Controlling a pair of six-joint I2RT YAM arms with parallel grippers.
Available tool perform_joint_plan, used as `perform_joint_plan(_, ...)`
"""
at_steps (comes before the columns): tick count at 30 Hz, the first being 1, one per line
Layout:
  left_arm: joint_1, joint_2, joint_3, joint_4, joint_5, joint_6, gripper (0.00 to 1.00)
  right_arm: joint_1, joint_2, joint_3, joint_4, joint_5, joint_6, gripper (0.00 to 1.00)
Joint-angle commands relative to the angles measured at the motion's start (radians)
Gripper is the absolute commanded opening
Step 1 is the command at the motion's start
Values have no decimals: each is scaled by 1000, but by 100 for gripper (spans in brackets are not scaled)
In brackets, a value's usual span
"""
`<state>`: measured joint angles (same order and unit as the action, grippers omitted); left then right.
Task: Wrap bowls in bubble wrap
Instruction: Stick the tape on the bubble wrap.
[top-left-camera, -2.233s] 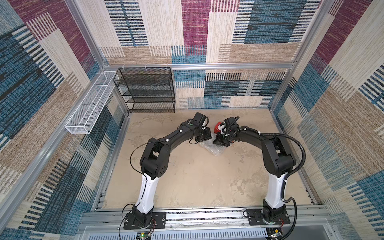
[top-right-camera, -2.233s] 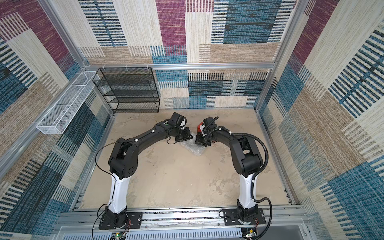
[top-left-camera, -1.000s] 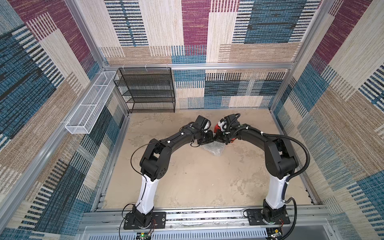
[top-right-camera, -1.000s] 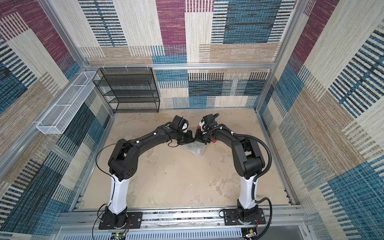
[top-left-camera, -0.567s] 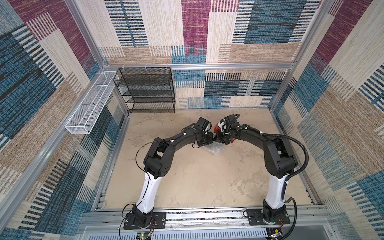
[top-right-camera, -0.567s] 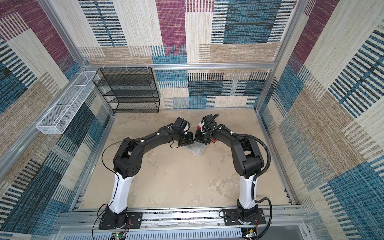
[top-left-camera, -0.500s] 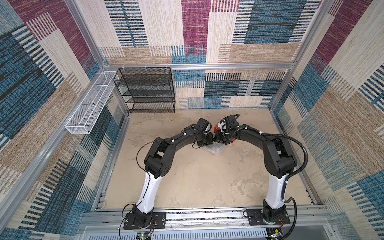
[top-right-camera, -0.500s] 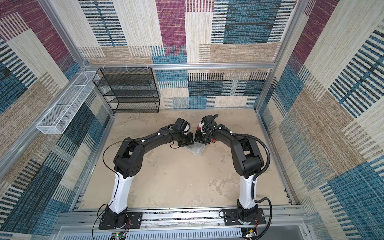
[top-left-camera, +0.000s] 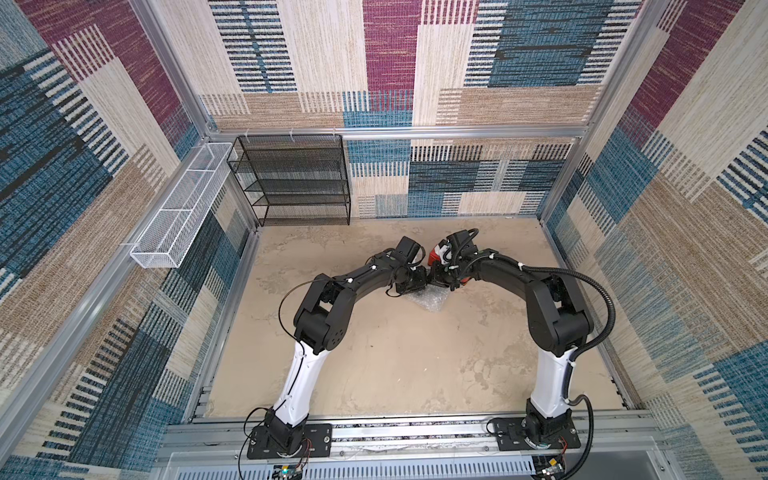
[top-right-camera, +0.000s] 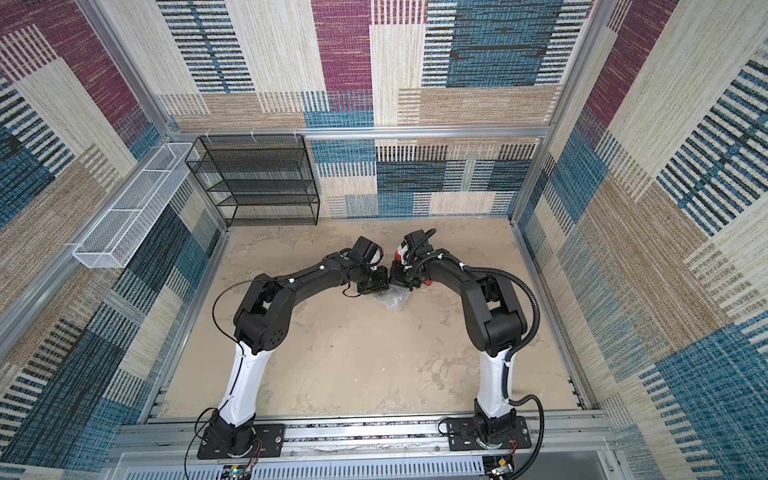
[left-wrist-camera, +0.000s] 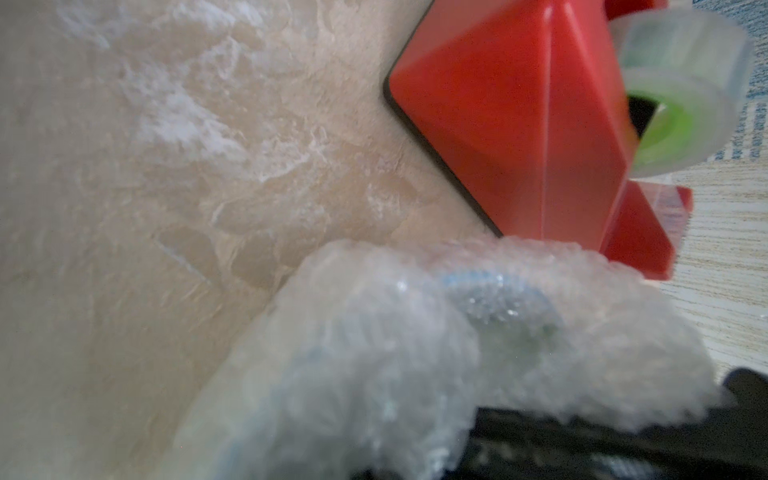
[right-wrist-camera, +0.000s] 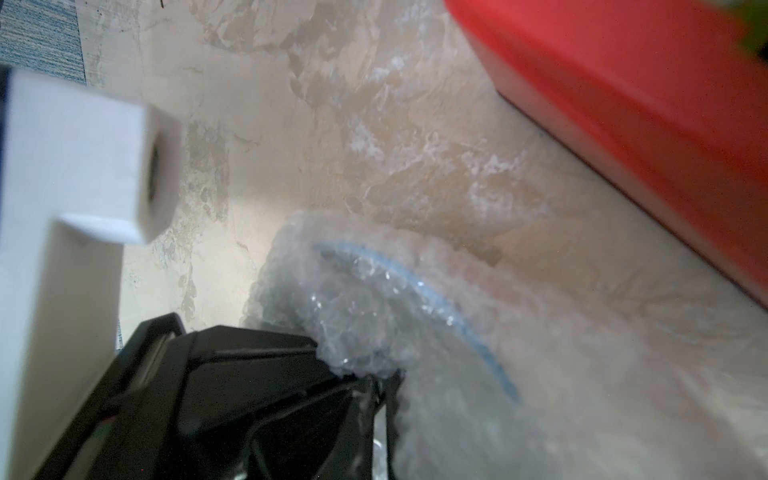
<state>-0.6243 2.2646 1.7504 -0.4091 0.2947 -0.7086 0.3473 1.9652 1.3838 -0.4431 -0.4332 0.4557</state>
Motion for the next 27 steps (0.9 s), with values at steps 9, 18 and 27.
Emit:
perform_joint_plan(9, 0, -88, -17, -26, -16, 13, 10, 1, -51, 27, -8, 39, 2, 15)
perform_joint_plan(18, -4, -135, -16, -28, 7, 19, 15, 1, -131, 4, -32, 53, 6, 19)
perform_joint_plan(27, -6, -212, -52, -15, -11, 31, 23, -1, -259, -36, -48, 79, 14, 47)
